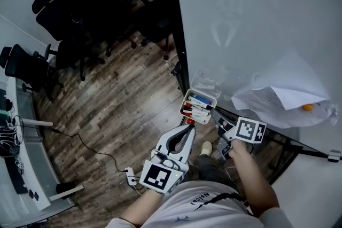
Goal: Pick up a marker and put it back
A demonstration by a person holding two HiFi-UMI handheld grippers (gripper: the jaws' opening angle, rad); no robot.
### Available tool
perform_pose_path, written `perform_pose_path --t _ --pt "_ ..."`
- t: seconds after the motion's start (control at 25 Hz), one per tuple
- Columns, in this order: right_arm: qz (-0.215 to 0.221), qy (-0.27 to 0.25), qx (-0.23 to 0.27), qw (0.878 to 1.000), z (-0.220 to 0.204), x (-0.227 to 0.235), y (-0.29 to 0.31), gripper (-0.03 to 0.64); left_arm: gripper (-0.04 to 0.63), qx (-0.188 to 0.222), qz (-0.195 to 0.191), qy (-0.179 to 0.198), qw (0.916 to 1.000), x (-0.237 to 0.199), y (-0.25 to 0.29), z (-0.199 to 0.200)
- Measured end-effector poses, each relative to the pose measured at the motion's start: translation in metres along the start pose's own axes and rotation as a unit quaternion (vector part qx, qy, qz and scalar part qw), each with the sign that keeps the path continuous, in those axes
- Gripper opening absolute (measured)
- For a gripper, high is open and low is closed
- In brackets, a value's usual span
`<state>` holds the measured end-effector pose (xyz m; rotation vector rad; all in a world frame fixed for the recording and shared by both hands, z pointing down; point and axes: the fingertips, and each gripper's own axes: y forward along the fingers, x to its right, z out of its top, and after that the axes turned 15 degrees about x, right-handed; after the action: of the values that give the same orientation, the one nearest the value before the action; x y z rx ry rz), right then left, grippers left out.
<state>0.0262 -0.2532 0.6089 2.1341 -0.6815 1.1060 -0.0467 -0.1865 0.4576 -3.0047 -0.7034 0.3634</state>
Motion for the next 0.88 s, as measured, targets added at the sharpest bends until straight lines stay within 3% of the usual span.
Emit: perform_pose_path --t 0.12,0.44,0.56,0.88 --pt "-0.02 -0.015 -0.001 1.0 0.002 0.004 -0.003 0.014 0.011 0.001 0.0 -0.002 1.0 -0.001 0.0 0.0" --pt "-0.001 -0.005 0.018 1.0 0.008 0.002 -0.006 0.018 0.011 0.009 -0.009 -0.002 0.9999 0.001 0.002 0.005" --pt "0.009 -0.003 0.026 1.0 0.015 0.0 -0.002 0.1 0.011 0.025 -0.011 -0.001 0.9996 0.003 0.006 0.01" --pt "-0.006 0.009 0.041 0.999 0.02 0.004 0.01 0.104 0.011 0.006 -0.001 0.0 1.0 -0.003 0.003 0.005"
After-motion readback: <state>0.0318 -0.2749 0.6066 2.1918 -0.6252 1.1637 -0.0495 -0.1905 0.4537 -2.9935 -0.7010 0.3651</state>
